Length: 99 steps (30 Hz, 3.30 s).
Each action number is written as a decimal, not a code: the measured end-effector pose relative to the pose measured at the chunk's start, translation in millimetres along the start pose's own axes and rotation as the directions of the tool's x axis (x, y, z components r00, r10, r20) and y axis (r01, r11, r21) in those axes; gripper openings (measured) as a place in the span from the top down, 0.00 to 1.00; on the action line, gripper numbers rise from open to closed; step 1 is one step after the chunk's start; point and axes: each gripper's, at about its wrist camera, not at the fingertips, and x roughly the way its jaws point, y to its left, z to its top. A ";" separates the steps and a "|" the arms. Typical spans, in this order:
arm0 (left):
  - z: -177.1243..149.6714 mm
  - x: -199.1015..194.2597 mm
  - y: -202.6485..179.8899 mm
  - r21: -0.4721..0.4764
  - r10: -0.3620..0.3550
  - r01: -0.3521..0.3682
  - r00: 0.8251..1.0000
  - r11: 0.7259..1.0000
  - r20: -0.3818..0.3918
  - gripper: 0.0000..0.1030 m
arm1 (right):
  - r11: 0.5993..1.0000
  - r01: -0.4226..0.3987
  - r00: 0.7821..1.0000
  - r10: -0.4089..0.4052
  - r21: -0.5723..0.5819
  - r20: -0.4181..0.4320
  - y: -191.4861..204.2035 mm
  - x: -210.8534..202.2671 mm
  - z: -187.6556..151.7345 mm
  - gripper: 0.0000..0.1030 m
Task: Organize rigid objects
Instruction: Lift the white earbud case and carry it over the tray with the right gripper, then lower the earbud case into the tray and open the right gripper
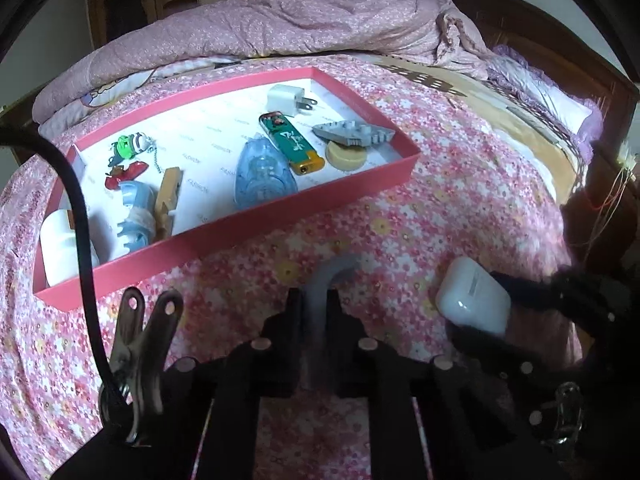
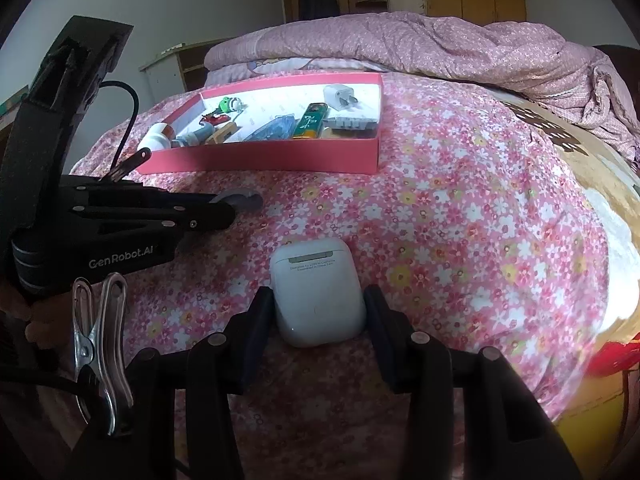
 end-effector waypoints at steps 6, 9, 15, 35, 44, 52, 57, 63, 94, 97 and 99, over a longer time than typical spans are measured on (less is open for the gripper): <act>-3.0 -3.7 4.8 -0.022 -0.011 0.011 1.000 1.000 -0.003 0.89 | 1.000 -0.004 1.000 0.004 0.004 0.003 -1.0 -0.6 -0.8 0.54; -2.7 -4.9 5.1 -0.028 -0.010 0.010 1.000 1.000 -0.003 0.89 | 1.000 0.004 1.000 -0.004 -0.003 0.001 -0.6 -0.7 -0.7 0.54; -4.4 -10.7 10.8 -0.050 -0.006 0.006 1.000 0.999 0.006 0.89 | 0.999 0.034 0.999 -0.034 -0.027 -0.006 4.7 1.0 0.4 0.54; -3.2 -45.7 42.0 -0.138 0.019 -0.007 0.996 0.990 0.085 0.89 | 1.000 0.016 0.999 -0.017 -0.019 -0.051 22.3 3.3 11.2 0.56; 10.4 -59.0 61.7 -0.183 0.055 -0.034 0.992 0.983 0.112 0.89 | 0.997 -0.063 0.997 0.065 0.036 -0.048 24.4 5.1 39.2 0.56; 46.0 -64.4 76.7 -0.193 0.093 -0.064 0.985 0.979 0.144 0.89 | 0.995 -0.094 0.995 0.095 0.042 -0.025 27.9 13.2 77.3 0.55; 70.3 -54.4 88.5 -0.209 0.121 -0.088 0.981 0.974 0.152 0.89 | 0.997 -0.081 0.997 0.081 -0.004 -0.008 33.3 24.4 105.0 0.55; 90.2 -32.5 102.6 -0.238 0.130 -0.095 0.982 0.967 0.135 0.89 | 0.997 -0.069 0.997 0.069 -0.019 0.026 32.2 39.5 132.7 0.55; 104.5 4.4 109.6 -0.238 0.187 -0.165 0.980 0.957 0.072 0.65 | 0.996 -0.040 0.998 0.037 0.084 0.045 0.2 74.7 161.3 0.54; 102.0 -4.1 106.5 -0.239 0.197 -0.174 0.977 0.955 0.077 0.65 | 0.997 -0.032 0.998 0.028 0.075 0.055 4.0 66.7 158.7 0.54; 98.0 -10.8 104.8 -0.250 0.201 -0.175 0.976 0.952 0.085 0.65 | 0.997 -0.029 0.998 0.024 0.071 0.065 7.6 60.5 156.2 0.52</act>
